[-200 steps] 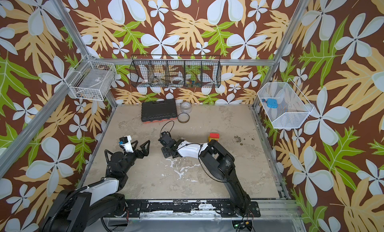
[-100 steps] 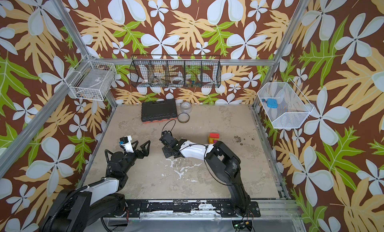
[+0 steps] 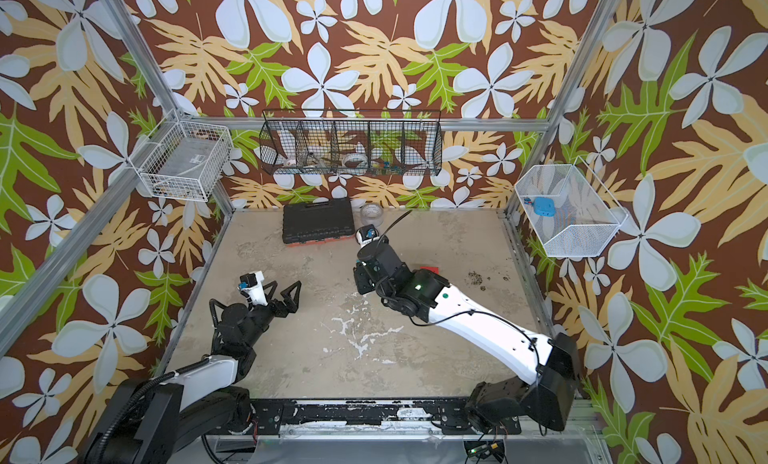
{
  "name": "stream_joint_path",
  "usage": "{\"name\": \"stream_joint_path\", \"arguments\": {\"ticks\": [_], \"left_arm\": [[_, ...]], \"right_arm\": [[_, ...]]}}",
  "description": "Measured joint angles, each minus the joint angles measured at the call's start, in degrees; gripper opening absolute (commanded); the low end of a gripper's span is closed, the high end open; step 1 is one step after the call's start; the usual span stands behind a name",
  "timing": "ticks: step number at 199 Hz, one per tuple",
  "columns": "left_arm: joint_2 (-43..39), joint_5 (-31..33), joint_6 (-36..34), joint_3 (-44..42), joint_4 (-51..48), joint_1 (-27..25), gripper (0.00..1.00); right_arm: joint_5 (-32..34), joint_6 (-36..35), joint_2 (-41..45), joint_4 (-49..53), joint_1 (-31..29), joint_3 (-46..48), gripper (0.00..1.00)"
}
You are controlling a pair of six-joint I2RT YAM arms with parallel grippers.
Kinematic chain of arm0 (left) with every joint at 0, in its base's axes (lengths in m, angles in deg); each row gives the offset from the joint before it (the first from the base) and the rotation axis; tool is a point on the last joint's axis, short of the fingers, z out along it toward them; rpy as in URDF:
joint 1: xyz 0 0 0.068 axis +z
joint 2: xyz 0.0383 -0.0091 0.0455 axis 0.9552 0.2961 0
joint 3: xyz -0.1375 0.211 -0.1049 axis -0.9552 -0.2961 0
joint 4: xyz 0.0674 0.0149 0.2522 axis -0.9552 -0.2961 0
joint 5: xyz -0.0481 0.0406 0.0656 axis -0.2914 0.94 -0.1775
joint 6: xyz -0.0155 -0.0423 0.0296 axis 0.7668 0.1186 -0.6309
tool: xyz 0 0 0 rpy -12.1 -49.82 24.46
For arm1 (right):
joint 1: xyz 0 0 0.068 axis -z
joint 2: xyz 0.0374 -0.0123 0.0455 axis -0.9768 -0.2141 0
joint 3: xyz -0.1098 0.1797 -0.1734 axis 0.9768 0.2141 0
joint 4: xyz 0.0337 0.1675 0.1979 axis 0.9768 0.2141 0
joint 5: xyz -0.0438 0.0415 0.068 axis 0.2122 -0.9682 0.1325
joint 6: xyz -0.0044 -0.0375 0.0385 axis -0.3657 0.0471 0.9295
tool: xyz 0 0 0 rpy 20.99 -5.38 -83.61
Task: Build the wood block tower
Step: 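Lift the teal wedge with the right gripper and carry it over the tower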
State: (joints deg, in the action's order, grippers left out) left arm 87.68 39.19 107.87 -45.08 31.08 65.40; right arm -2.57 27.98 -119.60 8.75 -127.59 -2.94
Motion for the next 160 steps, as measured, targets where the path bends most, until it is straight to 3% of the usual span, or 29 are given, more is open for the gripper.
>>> {"name": "stream_joint_path", "arguments": {"ticks": [41,68,116,160], "left_arm": [[0.0,-0.1,0.0,0.0,0.0,0.0,1.00],[0.0,-0.1,0.0,0.0,0.0,0.0,1.00],[0.0,-0.5,0.0,0.0,0.0,0.0,1.00],[0.0,-1.2,0.0,0.0,0.0,0.0,1.00]], "right_arm": [[1.7,-13.4,7.3,-5.0,6.3,5.0,0.00],[-2.0,-26.6,11.9,-10.2,6.8,11.4,0.00],[-20.7,-45.9,18.4,-11.6,11.4,12.6,0.00],[-28.2,-59.3,11.3,-2.0,17.0,3.4,0.00]]}}
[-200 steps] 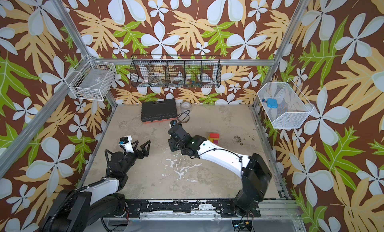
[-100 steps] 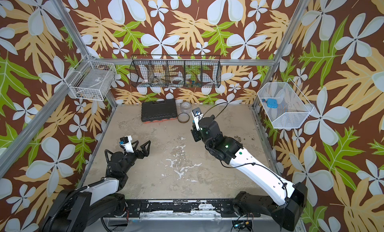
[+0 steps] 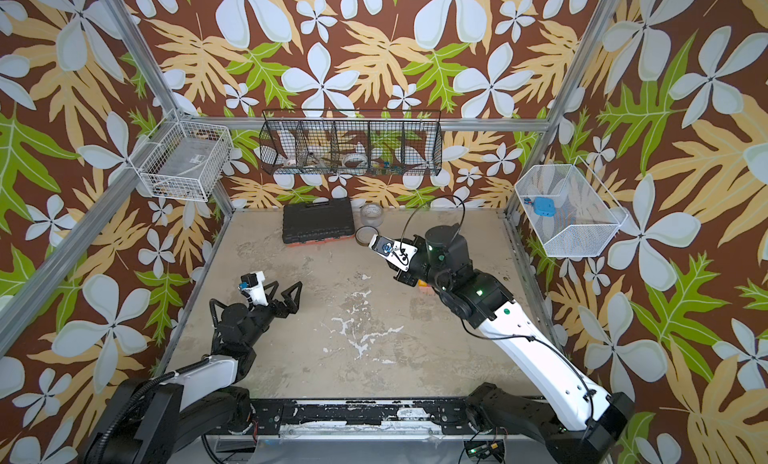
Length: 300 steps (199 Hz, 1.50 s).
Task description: Build the wood block tower
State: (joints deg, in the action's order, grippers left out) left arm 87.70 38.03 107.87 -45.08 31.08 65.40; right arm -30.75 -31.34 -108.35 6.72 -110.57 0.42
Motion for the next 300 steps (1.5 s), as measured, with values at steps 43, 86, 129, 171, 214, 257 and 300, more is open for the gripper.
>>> {"name": "stream_joint_path", "arguments": {"ticks": [43,86,129,171,214,257,300], "left_arm": [[0.2,-0.4,0.0,0.0,0.0,0.0,1.00],[0.3,-1.0,0.0,0.0,0.0,0.0,1.00],[1.1,-1.5,0.0,0.1,0.0,0.0,1.00],[1.7,-1.9,0.0,0.7,0.1,0.0,1.00],[1.9,-2.1,0.0,0.7,0.1,0.0,1.00],[2.6,-2.4,0.0,1.2,0.1,0.0,1.00],[3.1,-3.0,0.0,1.6,0.0,0.0,1.00]], "right_arm": [[-6.3,-14.4,-12.1,13.7,8.5,-5.9,0.00],[-11.1,-28.2,-22.6,25.2,19.3,-11.3,0.00],[-12.0,-36.9,-25.4,29.1,23.8,-10.0,0.00],[-12.0,-40.4,-31.2,30.8,24.0,-13.4,0.00],[-12.6,-41.2,-36.5,32.2,24.8,-16.4,0.00],[-15.1,-41.9,-38.8,32.7,26.5,-18.1,0.00],[-16.9,-41.9,-41.0,32.9,27.6,-19.1,0.02]]}}
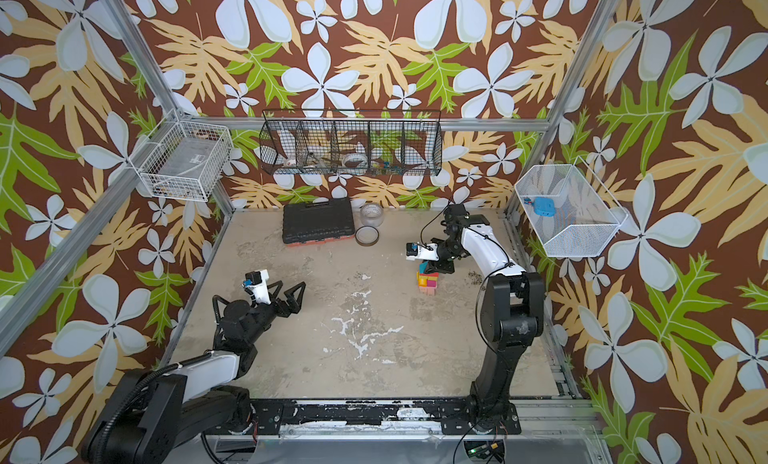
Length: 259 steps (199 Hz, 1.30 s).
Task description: Build the wood block tower
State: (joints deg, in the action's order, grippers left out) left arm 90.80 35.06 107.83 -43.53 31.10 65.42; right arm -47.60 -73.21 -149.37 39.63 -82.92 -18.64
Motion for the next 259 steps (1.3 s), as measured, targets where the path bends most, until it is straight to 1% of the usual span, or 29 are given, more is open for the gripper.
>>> {"name": "stream_joint_path", "arguments": {"ticks": [38,69,160,180,221,244,259], "left_arm": [[0.5,-0.2,-0.2,0.3,0.0,0.0,1.00],[0.5,-0.4,-0.2,0.4,0.0,0.0,1.00],[0.6,-0.5,-0.2,0.6,0.0,0.0,1.00],[0.6,-0.5,-0.2,0.6,0.0,0.0,1.00],[0.8,-0.7,-0.2,0.6,0.0,0.0,1.00],[0.8,-0.7,-0.2,0.6,0.0,0.0,1.00],[0.8,-0.8,-0.2,0.6,0.0,0.0,1.00]], "right_arm": [[-1.0,0.0,-0.5,0.0,0.1,0.0,0.03],[-1.2,0.1,-0.5,0.0,0.5,0.1,0.09],[-1.1,0.9,-0.7,-0.1,0.4,0.7,0.14],[-1.0,0.9,-1.1,-0.2,0.4,0.6,0.19],[0.0,1.2,-1.7,-0.3,0.4,0.6,0.27],[0.2,1.3,-1.9,-0.4,0.4,0.6,0.27],[0.3,1.5,-2.0,-0.5,0.4,0.6,0.30]]}}
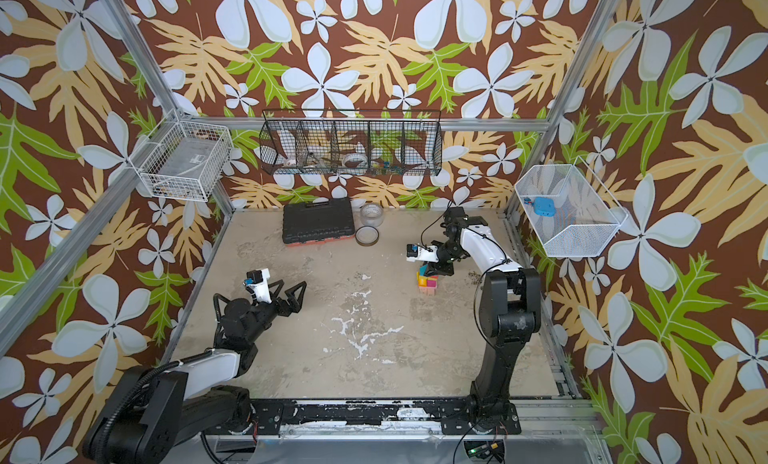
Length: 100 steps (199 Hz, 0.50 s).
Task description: Build the wood block tower
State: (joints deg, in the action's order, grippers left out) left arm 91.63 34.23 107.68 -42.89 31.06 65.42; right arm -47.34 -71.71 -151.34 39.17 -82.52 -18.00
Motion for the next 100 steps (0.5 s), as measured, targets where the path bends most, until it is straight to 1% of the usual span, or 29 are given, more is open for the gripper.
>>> {"name": "stream_joint_path", "arguments": {"ticks": [24,31,40,45,61,86,93,100], "left_arm": [[0.0,0.0,0.0,0.0,0.0,0.0,1.00],[0.0,0.0,0.0,0.0,0.0,0.0,1.00],[0.0,0.0,0.0,0.0,0.0,0.0,1.00],[0.0,0.0,0.0,0.0,0.0,0.0,1.00],[0.0,0.0,0.0,0.0,0.0,0.0,1.00],[0.0,0.0,0.0,0.0,0.0,0.0,1.00],[0.0,0.0,0.0,0.0,0.0,0.0,1.00],[0.0,0.0,0.0,0.0,0.0,0.0,1.00]], "right_arm": [[0.1,0.1,0.0,0.0,0.0,0.0,0.36],[0.1,0.3,0.0,0.0,0.0,0.0,0.41],[0.3,0.9,0.0,-0.1,0.1,0.1,0.51],[0.4,0.9,0.0,-0.1,0.1,0.1,0.53],[0.5,0.9,0.0,-0.2,0.1,0.2,0.52],[0.5,1.0,0.0,-0.4,0.3,0.3,0.47],[0.5,1.1,0.0,-0.4,0.3,0.3,0.45],[0.5,1.1,0.0,-0.4,0.3,0.3,0.40]]}}
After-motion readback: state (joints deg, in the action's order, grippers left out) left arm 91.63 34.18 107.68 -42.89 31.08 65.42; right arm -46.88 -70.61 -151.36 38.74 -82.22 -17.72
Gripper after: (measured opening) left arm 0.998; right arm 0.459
